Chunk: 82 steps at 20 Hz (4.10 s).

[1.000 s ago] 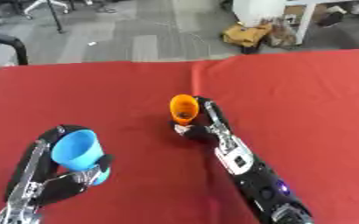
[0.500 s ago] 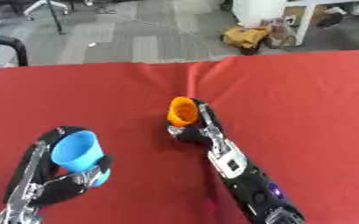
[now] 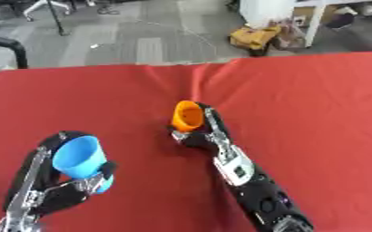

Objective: Pour the contents of one cup into another cup.

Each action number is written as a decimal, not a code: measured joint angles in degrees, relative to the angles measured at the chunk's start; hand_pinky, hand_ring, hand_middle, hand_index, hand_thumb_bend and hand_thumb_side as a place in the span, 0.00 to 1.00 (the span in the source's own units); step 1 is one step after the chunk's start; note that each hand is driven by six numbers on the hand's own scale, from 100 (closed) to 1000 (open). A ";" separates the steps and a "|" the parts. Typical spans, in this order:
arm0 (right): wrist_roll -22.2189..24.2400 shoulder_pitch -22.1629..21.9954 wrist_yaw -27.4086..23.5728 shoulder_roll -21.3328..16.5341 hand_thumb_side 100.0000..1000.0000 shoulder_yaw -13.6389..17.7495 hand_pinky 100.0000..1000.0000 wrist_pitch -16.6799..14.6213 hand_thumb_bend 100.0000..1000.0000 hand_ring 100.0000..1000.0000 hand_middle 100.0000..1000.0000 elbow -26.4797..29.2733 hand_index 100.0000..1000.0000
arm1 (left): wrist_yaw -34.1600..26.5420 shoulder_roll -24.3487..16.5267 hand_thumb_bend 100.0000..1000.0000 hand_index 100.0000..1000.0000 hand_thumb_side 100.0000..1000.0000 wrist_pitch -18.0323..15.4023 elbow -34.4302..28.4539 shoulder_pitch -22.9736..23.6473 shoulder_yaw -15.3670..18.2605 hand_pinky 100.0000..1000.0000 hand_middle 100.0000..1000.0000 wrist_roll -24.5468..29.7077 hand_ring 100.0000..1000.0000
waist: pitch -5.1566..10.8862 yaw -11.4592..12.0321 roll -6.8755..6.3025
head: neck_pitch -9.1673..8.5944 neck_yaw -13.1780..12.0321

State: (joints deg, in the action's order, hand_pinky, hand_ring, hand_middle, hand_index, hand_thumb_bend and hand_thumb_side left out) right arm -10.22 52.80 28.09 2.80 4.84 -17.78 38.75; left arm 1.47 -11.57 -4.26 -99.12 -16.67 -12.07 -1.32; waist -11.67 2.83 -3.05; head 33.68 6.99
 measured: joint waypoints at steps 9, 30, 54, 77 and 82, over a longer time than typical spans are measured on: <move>-0.53 -0.43 0.00 -0.04 0.00 -0.01 0.67 0.45 0.17 0.49 0.38 3.05 0.43 | -0.14 0.00 0.48 0.59 0.00 -0.04 0.12 0.01 0.02 0.33 0.42 0.04 0.34 | -0.03 -0.05 0.20 | -0.07 -0.02; 0.77 -1.89 1.89 -2.46 0.00 -2.04 0.60 1.58 0.05 0.40 0.23 15.78 0.28 | -0.12 -0.03 0.48 0.59 0.00 -0.06 0.49 0.45 0.67 0.33 0.42 0.01 0.34 | -0.18 -0.72 1.05 | -0.13 -0.35; 5.17 -3.82 -3.63 -5.54 0.00 -5.47 0.48 4.54 0.05 0.26 0.00 27.80 0.09 | 0.29 -0.53 0.47 0.59 0.00 -0.25 0.85 0.53 1.21 0.33 0.42 -0.18 0.34 | -0.18 -1.03 1.79 | -1.11 -0.33; 21.33 -7.68 -7.95 -8.87 0.00 -13.39 0.51 2.57 0.09 0.30 0.03 38.84 0.10 | 1.92 -1.59 0.45 0.59 0.00 -0.70 1.51 -0.14 2.23 0.33 0.42 -1.24 0.33 | -0.18 -1.34 2.84 | -2.09 -0.54; 23.64 -8.47 -10.10 -7.78 0.00 -15.22 0.51 2.50 0.09 0.30 0.03 40.62 0.11 | 1.92 -2.09 0.45 0.59 0.00 -0.64 1.55 -1.61 2.45 0.33 0.41 -1.40 0.33 | -0.17 -1.42 2.84 | -2.11 -0.60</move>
State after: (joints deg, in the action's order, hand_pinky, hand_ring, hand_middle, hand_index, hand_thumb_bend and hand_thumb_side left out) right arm 13.42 44.33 17.99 -4.98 -10.38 -15.28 79.37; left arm 3.39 -13.67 -4.90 -97.57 -18.28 -9.62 -2.72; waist -11.84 1.41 -0.21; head 31.57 6.40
